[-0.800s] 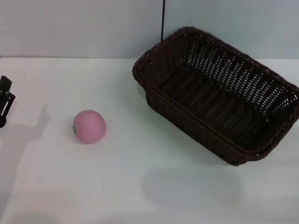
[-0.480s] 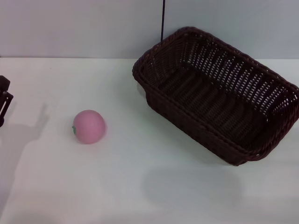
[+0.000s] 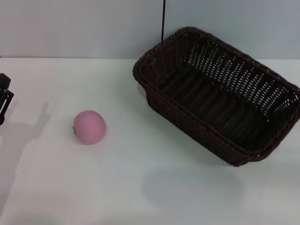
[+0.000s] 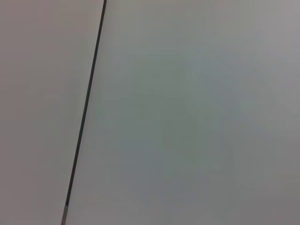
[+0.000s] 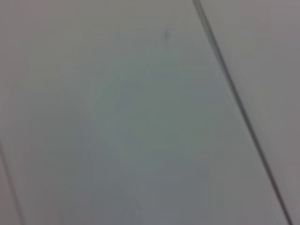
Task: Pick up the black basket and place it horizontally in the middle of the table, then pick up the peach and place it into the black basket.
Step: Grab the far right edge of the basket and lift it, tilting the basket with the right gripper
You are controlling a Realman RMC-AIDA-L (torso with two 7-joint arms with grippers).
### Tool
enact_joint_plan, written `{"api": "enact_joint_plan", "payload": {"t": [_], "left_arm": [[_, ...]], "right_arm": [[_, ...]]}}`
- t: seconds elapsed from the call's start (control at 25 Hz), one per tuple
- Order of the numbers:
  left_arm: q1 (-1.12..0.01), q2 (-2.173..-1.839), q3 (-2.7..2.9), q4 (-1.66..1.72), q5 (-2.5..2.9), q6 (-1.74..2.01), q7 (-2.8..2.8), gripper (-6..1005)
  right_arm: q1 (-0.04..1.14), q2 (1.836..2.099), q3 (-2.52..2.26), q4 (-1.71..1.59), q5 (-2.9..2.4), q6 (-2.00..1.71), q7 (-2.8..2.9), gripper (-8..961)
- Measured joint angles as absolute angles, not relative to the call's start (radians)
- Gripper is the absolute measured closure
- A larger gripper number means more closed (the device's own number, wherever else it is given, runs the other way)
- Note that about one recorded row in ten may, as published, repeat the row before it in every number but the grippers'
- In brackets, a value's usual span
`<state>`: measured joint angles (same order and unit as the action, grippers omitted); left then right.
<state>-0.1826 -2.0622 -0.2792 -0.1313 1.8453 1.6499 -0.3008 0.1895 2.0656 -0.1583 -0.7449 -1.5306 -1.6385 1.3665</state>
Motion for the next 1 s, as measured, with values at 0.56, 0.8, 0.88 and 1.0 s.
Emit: {"api": "enact_joint_plan", "payload": {"t": [0.56, 0.8, 0.88, 1.0], "left_arm": [[-0.165, -2.062, -0.279, -0.129, 1.845, 1.682, -0.312, 165], [-0.14, -2.062, -0.279, -0.125, 1.845, 1.711, -0.33, 165], [-0.13, -2.062, -0.279, -0.125, 1.845, 1.718, -0.33, 165], [-0.12, -2.063, -0.279, -0.124, 1.845, 1.724, -0.33, 165]], "right_arm": [[0.555, 1.906, -0.311, -1.427, -2.358, -1.916, 2.246, 143], [0.67, 1.899, -0.516, -1.29, -2.54, -1.825, 2.3, 146], [0.673, 1.908, -0.537, -1.271, -2.54, -1.794, 2.3, 147], [0.677, 1.937, -0.6, -1.226, -2.535, -1.697, 2.275, 149]]}}
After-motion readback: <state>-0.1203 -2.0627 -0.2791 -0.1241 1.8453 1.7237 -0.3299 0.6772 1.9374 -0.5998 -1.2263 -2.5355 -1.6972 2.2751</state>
